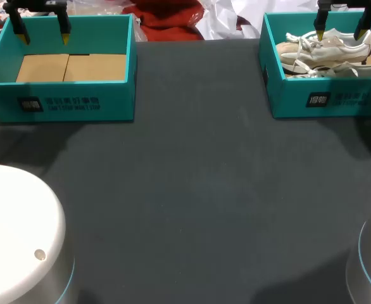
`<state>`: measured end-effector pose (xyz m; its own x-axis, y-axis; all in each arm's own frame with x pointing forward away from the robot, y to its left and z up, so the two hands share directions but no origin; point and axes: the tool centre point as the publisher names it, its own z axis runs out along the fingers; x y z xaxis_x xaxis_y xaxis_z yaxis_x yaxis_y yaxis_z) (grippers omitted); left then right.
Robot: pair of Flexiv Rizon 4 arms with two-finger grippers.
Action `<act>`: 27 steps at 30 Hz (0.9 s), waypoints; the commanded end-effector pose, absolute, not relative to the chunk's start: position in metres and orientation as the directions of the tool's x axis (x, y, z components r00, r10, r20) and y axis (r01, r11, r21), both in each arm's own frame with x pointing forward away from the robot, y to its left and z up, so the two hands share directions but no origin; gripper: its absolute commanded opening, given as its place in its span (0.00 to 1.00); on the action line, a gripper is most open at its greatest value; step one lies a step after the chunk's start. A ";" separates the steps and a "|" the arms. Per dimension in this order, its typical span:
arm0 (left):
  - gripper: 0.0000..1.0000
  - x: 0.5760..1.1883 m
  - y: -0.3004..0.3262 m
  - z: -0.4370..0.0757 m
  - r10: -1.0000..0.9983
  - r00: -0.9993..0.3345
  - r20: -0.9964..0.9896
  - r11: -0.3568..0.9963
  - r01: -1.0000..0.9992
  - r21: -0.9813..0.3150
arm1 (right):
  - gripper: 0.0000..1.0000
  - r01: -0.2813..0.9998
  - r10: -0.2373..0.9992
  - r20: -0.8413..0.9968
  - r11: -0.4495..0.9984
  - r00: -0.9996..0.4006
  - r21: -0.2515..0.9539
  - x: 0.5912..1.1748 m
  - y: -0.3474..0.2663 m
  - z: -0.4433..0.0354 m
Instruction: Take the shoe out of the shoebox, open the shoe tongue, remove and reinsert the insole, then place the shoe into the shoebox
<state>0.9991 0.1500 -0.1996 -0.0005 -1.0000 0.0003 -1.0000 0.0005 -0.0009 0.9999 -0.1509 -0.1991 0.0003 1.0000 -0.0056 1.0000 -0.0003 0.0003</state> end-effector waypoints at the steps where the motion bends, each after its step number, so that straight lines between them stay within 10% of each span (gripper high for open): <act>1: 1.00 0.999 0.150 -0.200 -1.000 0.000 0.000 0.000 -1.000 -0.001 | 1.00 1.000 1.000 -0.005 0.000 0.000 0.000 1.000 -0.151 -0.199; 27: 1.00 0.999 0.150 -0.200 -1.000 0.000 0.000 0.000 -1.000 -0.001 | 1.00 0.999 0.997 -0.069 -0.021 0.023 0.029 0.993 -0.177 -0.209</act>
<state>0.9991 0.1500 -0.1996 -0.0005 -1.0000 0.0003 -1.0000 0.0005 -0.0009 0.9991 -0.1724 -0.2075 0.0198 0.9972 -0.0724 0.9997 -0.0187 0.0157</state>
